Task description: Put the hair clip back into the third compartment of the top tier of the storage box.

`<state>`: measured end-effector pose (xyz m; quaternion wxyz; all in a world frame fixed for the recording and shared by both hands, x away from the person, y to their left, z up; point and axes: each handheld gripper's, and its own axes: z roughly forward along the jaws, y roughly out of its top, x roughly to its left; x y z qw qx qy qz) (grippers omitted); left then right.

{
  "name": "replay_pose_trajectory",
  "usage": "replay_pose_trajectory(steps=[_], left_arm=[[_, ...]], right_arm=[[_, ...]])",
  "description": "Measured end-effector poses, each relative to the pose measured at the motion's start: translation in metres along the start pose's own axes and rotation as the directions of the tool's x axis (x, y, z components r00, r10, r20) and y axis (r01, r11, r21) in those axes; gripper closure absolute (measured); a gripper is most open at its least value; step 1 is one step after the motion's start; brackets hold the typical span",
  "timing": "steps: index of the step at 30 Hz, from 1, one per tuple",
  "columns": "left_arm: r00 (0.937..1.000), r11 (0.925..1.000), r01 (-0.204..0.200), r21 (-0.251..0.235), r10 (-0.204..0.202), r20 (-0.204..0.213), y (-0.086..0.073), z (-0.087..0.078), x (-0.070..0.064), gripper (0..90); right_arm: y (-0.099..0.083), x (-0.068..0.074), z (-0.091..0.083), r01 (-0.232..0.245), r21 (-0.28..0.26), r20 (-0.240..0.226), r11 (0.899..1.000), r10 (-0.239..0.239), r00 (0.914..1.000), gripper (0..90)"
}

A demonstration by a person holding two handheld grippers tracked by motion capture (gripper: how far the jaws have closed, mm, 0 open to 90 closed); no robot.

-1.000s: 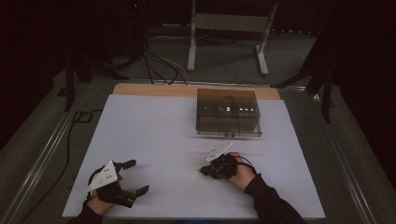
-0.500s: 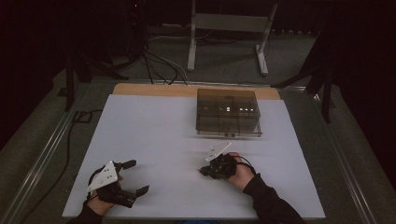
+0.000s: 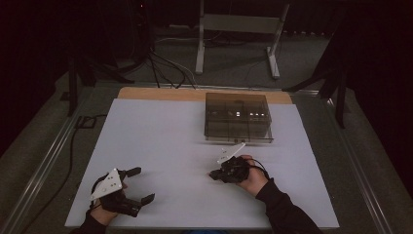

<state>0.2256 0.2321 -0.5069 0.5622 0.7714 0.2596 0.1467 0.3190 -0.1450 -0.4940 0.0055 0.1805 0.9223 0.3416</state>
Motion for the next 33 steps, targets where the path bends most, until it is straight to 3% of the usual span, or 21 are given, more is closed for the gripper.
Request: replay_pose_trajectory(steps=[33], left_arm=[[1.0000,1.0000,0.005,-0.005,-0.005,-0.004,0.000,-0.002,0.000,0.5]], right_arm=[[0.020,0.003,-0.035,0.009,-0.051,0.000,0.999,-0.010,1.0000,86.5]])
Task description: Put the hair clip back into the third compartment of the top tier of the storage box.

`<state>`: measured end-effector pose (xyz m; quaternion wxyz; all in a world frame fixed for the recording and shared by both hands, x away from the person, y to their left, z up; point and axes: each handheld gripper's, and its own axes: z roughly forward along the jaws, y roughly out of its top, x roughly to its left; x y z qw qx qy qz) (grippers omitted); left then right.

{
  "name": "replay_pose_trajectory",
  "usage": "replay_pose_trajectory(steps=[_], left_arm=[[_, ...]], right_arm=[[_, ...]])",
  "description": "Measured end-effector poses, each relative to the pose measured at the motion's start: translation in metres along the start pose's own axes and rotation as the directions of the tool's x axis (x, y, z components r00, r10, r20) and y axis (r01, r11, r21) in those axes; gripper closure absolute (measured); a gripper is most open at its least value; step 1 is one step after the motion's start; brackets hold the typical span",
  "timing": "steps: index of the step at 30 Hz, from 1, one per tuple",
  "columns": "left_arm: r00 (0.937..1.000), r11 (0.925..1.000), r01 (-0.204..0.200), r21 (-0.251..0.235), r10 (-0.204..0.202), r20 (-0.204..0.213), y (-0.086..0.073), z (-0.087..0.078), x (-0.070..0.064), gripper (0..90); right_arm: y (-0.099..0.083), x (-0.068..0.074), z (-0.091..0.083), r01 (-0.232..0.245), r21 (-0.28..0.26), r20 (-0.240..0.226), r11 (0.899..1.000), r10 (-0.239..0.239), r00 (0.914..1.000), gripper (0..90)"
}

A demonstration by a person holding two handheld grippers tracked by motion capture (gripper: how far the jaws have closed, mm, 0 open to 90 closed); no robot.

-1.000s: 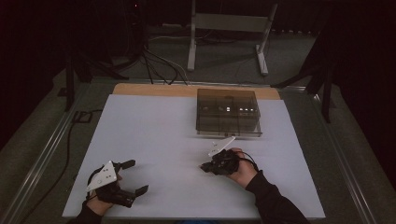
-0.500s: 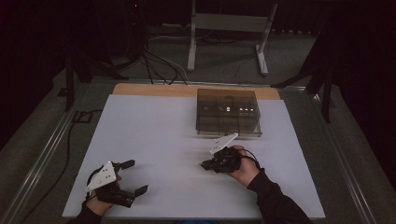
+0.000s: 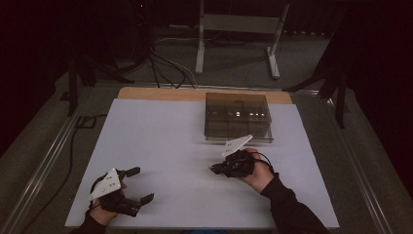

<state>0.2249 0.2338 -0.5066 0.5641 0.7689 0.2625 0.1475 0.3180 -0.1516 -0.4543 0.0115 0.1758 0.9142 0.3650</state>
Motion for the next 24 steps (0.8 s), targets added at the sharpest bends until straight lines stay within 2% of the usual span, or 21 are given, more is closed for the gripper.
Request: replay_pose_trajectory(steps=[10,24], left_arm=[[1.0000,1.0000,0.001,-0.002,-0.001,0.000,0.000,0.000,0.000,0.5],[1.0000,1.0000,-0.006,0.002,0.006,-0.003,0.000,0.000,-0.001,0.5]], right_arm=[[0.003,-0.002,-0.010,0.000,-0.017,0.009,1.000,0.001,1.0000,86.5],[0.008,-0.008,-0.033,-0.010,-0.060,0.038,0.998,0.013,0.9992,86.5]])
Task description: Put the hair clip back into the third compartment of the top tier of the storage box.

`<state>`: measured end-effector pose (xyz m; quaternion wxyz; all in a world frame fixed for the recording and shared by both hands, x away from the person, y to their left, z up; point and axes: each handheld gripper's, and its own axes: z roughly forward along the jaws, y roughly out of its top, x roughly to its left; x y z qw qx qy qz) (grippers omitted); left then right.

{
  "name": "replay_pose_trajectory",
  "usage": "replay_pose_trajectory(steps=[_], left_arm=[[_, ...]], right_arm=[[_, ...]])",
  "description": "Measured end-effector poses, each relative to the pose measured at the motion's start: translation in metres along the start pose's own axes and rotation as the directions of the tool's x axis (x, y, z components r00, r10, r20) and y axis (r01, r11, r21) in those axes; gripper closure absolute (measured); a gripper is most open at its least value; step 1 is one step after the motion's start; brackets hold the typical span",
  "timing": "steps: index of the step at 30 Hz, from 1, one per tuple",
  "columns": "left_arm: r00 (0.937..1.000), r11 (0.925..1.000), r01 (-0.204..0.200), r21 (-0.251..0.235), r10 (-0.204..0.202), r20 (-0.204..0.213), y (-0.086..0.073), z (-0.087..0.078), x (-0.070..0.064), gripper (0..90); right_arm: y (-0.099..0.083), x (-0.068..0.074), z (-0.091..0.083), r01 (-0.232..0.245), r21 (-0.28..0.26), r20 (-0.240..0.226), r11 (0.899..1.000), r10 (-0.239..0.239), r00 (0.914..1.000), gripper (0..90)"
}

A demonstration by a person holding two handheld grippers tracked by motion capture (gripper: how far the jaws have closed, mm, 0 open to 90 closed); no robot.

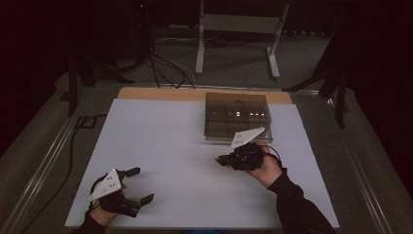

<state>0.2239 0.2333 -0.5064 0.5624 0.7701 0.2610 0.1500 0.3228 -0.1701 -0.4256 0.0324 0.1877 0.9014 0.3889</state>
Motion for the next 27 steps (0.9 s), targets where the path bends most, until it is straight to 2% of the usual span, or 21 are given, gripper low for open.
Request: replay_pose_trajectory(steps=[10,27], left_arm=[[1.0000,1.0000,0.002,-0.001,-0.002,0.001,0.000,-0.001,0.000,0.5],[1.0000,1.0000,-0.002,0.001,0.002,0.000,0.000,-0.001,0.000,0.5]], right_arm=[[0.006,-0.005,-0.014,-0.001,-0.026,0.024,1.000,0.001,0.9997,86.5],[0.011,-0.021,-0.039,-0.030,-0.070,0.075,0.997,0.035,0.9966,86.6]])
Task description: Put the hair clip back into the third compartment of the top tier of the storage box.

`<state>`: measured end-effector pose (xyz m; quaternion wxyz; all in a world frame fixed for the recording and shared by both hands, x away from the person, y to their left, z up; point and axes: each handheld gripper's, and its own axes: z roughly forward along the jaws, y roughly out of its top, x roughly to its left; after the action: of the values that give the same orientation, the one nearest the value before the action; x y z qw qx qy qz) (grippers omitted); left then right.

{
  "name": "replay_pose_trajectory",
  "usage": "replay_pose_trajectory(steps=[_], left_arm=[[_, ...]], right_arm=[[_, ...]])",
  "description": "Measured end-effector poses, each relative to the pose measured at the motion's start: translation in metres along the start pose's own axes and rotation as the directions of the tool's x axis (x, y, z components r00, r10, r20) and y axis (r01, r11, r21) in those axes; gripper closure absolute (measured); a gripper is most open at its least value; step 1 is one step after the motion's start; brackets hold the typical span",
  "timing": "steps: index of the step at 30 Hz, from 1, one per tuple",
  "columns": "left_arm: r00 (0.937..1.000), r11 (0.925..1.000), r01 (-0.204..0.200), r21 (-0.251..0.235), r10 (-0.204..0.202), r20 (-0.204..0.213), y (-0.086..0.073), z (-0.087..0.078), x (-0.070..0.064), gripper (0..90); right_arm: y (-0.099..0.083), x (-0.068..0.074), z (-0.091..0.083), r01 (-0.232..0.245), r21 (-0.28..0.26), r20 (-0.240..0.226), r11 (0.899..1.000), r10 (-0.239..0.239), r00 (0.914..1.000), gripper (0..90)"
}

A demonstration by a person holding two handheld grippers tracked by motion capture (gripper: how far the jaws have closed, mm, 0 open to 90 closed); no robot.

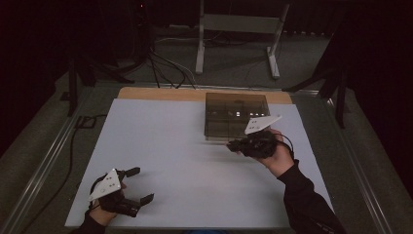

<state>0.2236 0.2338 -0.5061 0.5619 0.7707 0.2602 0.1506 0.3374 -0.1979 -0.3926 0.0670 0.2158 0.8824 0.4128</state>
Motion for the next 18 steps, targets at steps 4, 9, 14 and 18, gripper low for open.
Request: replay_pose_trajectory(steps=[4,9,14,18], left_arm=[[1.0000,1.0000,0.000,-0.002,0.000,0.001,0.000,0.000,0.000,0.5],[1.0000,1.0000,-0.006,0.000,0.006,0.001,0.001,0.000,0.000,0.5],[1.0000,1.0000,-0.008,0.001,0.008,-0.001,0.001,0.000,-0.001,0.5],[0.9999,0.9999,-0.012,-0.002,0.012,-0.003,0.001,-0.001,-0.002,0.5]], right_arm=[[0.000,-0.003,-0.003,-0.003,-0.003,0.014,1.000,0.004,0.9999,86.5],[0.001,-0.008,-0.008,-0.013,-0.011,0.029,1.000,0.013,0.9995,86.6],[0.003,-0.015,-0.012,-0.022,-0.018,0.043,1.000,0.023,0.9988,86.6],[0.004,-0.019,-0.015,-0.032,-0.019,0.053,0.999,0.033,0.9980,86.6]])
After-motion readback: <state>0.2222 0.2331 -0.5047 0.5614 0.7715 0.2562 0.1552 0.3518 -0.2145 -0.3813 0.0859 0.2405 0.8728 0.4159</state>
